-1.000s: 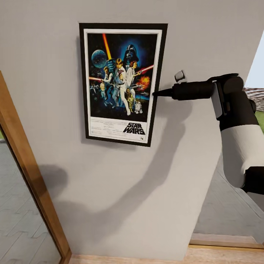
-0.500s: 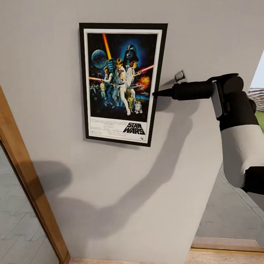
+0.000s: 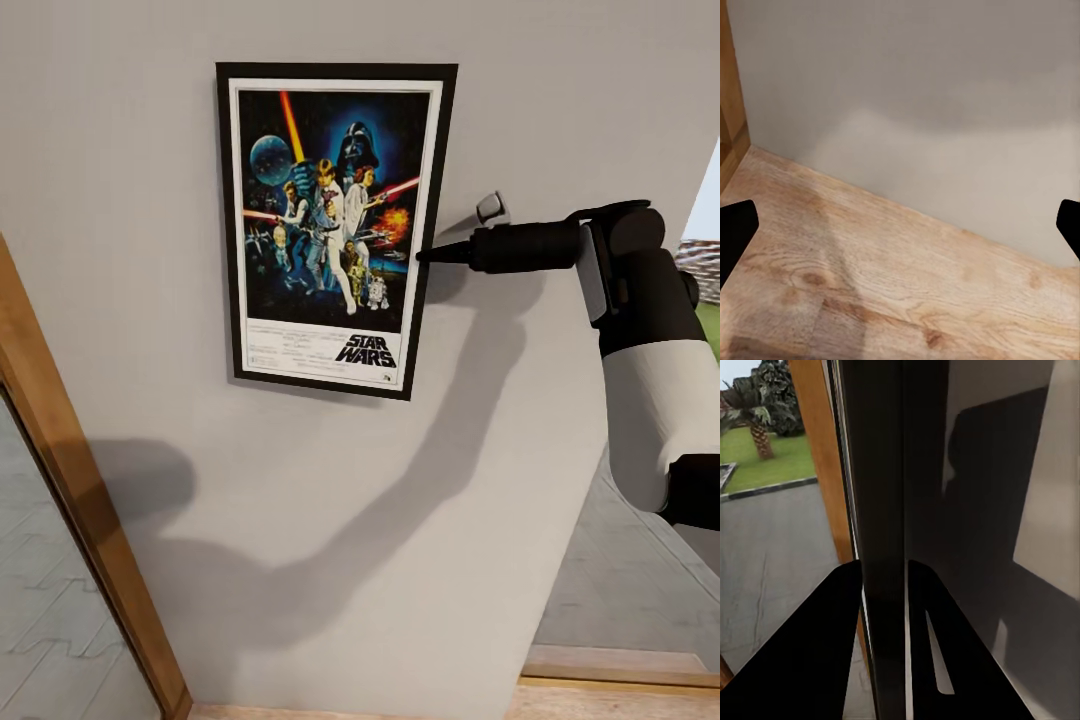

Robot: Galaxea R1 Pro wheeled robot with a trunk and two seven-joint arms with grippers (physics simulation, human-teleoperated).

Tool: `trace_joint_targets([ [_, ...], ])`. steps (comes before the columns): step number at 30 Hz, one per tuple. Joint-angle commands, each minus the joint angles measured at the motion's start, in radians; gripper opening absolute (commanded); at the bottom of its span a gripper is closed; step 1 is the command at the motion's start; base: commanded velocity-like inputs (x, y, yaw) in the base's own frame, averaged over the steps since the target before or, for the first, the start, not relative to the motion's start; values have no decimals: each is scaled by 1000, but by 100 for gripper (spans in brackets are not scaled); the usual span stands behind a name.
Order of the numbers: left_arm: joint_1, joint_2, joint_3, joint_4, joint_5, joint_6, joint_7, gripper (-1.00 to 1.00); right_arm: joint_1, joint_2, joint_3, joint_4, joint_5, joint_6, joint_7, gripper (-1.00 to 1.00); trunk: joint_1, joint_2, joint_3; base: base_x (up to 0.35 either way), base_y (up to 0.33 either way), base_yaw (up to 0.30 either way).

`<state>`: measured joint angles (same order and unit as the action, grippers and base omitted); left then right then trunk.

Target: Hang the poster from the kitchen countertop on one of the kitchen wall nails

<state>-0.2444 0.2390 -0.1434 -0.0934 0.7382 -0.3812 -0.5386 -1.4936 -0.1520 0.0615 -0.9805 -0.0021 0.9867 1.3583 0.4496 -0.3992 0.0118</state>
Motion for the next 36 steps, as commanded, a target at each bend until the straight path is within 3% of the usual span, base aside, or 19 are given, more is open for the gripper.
trace_joint_targets([
  [1,0,0,-8,1,9,-4,-3,100,-1,-1,1,0,-1,10,4,-100,0,-1,0,0,0,0],
  [36,-1,0,-8,1,10,-4,-3,100,1,-1,1,0,-1,10,3,-100,0,-1,0,0,0,0],
])
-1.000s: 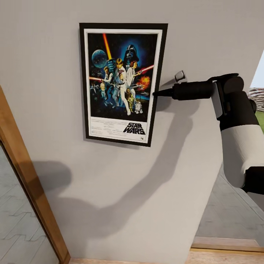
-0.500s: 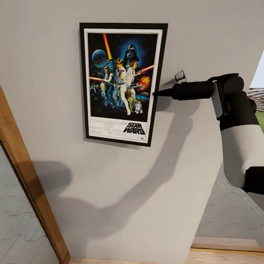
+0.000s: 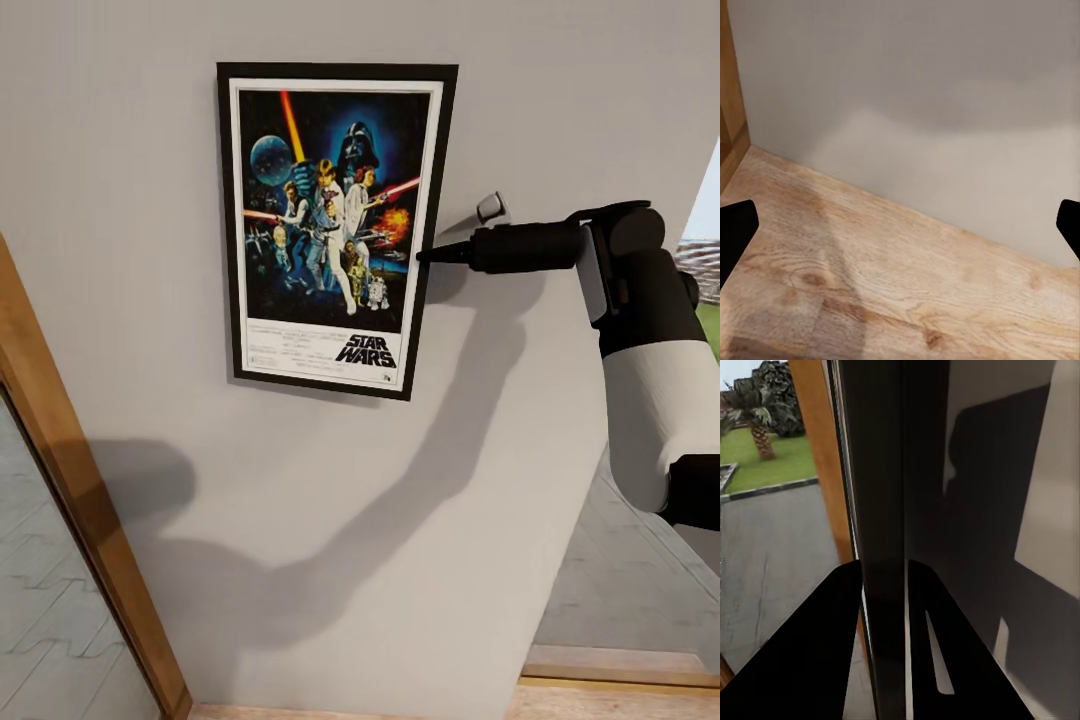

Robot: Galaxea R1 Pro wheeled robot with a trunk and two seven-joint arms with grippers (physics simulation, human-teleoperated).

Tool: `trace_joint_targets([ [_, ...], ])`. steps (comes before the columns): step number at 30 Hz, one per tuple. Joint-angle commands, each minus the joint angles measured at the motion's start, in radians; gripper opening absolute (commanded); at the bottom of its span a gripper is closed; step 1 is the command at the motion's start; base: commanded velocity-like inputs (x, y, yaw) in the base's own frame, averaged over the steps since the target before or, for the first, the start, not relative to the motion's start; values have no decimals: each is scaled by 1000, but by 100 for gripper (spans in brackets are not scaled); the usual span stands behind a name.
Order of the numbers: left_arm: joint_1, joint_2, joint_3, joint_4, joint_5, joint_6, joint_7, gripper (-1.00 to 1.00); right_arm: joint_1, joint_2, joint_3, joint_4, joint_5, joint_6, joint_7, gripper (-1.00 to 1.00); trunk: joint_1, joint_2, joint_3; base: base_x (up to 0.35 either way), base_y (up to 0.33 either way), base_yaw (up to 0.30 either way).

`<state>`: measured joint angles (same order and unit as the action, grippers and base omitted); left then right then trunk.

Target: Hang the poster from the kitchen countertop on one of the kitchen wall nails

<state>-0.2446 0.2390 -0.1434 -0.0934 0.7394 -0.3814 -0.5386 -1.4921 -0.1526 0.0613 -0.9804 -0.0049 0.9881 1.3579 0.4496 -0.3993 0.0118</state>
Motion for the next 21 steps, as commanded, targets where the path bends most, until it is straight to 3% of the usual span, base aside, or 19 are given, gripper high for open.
trace_joint_targets([
  [1,-1,0,-8,1,9,-4,-3,100,2,-1,2,0,2,9,4,-100,0,-1,0,0,0,0],
  [21,-1,0,-8,1,9,-4,-3,100,46,-2,2,-70,2,-8,10,-100,0,-1,0,0,0,0],
])
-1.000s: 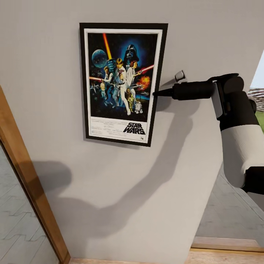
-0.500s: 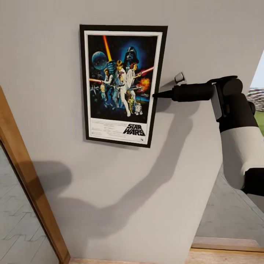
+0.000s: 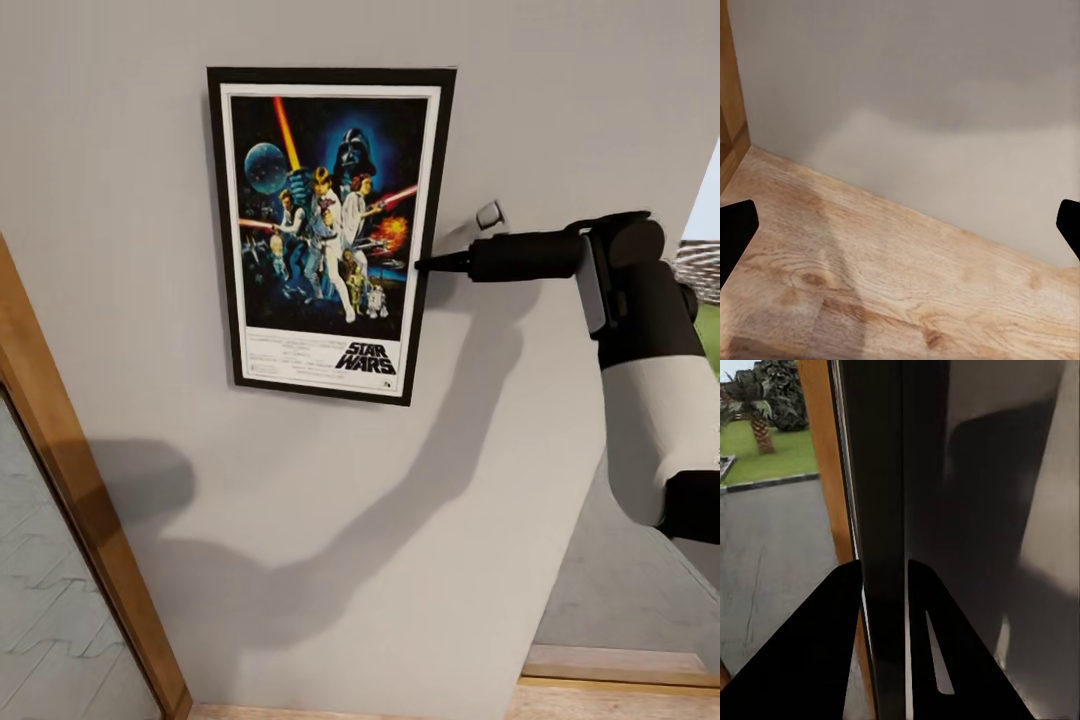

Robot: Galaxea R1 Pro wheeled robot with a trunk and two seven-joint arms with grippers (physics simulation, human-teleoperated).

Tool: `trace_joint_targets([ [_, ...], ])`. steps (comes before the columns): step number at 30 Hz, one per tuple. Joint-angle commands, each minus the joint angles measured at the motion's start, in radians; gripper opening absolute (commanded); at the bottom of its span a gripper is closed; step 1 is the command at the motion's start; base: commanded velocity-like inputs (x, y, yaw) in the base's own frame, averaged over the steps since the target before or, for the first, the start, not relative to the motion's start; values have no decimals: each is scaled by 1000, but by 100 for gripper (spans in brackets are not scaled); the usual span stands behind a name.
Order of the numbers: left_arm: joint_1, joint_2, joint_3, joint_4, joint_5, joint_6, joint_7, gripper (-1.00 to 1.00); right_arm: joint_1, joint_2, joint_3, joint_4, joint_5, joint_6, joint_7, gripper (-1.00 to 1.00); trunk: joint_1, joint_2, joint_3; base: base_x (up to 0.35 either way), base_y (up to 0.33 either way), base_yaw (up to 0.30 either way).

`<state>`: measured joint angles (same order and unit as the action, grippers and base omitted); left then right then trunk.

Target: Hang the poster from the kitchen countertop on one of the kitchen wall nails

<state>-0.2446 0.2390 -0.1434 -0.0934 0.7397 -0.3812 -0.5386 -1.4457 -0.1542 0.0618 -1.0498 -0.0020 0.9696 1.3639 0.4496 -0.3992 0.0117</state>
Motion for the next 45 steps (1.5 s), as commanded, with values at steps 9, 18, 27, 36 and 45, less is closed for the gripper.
trace_joint_targets([
  [9,-1,0,-8,1,9,-4,-3,100,32,-1,1,-4,-1,10,9,-100,0,-1,0,0,0,0],
  [18,-1,2,-8,1,9,-4,-3,100,62,-2,0,-43,-1,10,9,-100,0,-1,0,0,0,0],
  [27,0,5,-8,1,9,-4,-3,100,70,-2,0,-58,-1,11,9,-100,0,-1,0,0,0,0],
  [36,0,5,-8,1,9,-4,-3,100,77,-2,0,-59,-1,11,9,-100,0,-1,0,0,0,0],
  [45,-1,5,-8,1,9,-4,-3,100,79,-2,0,-59,-1,11,9,-100,0,-1,0,0,83,0],
])
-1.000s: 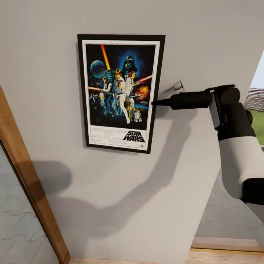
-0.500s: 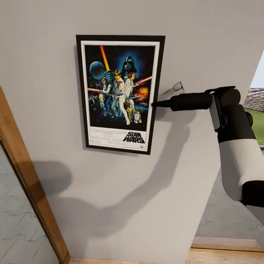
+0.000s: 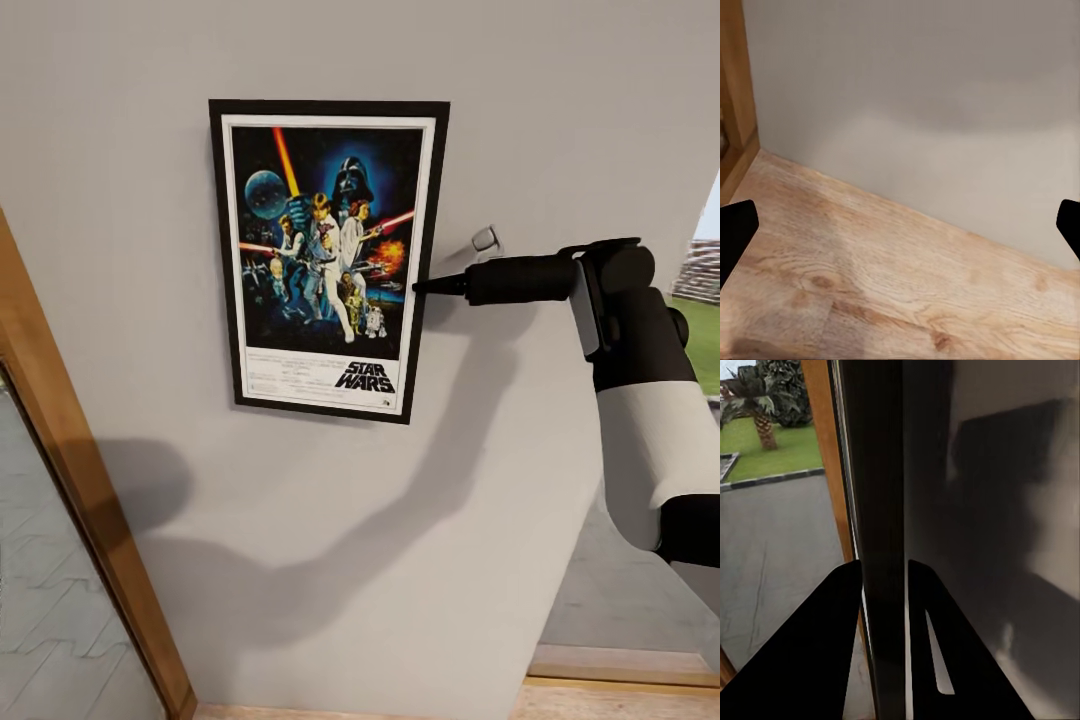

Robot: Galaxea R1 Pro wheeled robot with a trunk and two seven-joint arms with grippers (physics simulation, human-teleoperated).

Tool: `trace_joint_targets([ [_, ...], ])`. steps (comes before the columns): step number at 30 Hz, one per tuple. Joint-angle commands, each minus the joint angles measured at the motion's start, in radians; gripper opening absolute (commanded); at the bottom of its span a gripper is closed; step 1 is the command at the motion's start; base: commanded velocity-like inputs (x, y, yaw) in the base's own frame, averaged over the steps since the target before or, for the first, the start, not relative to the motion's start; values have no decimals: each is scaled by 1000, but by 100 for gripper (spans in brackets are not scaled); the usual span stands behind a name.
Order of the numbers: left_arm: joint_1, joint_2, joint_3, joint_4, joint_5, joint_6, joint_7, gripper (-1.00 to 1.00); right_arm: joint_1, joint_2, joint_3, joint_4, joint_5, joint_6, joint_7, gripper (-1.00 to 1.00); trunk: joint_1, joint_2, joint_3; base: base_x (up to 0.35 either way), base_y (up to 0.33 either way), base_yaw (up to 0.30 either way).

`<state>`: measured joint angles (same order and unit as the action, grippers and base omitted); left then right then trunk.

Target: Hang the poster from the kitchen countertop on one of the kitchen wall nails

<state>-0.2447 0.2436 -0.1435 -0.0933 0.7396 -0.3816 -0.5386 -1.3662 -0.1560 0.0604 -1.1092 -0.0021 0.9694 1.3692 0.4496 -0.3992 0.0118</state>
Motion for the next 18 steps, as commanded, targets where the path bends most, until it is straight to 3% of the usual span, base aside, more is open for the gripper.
trace_joint_targets([
  [1,0,0,-8,1,9,-4,-3,100,-1,0,1,0,-1,11,4,-100,0,-1,0,0,194,0],
  [7,-1,0,-8,1,9,-4,-3,100,-1,0,1,0,-1,11,4,-100,0,-1,0,0,126,0],
  [18,-1,1,-8,1,9,-3,-3,100,-1,0,1,0,-1,11,4,-100,0,-1,0,0,18,0],
])
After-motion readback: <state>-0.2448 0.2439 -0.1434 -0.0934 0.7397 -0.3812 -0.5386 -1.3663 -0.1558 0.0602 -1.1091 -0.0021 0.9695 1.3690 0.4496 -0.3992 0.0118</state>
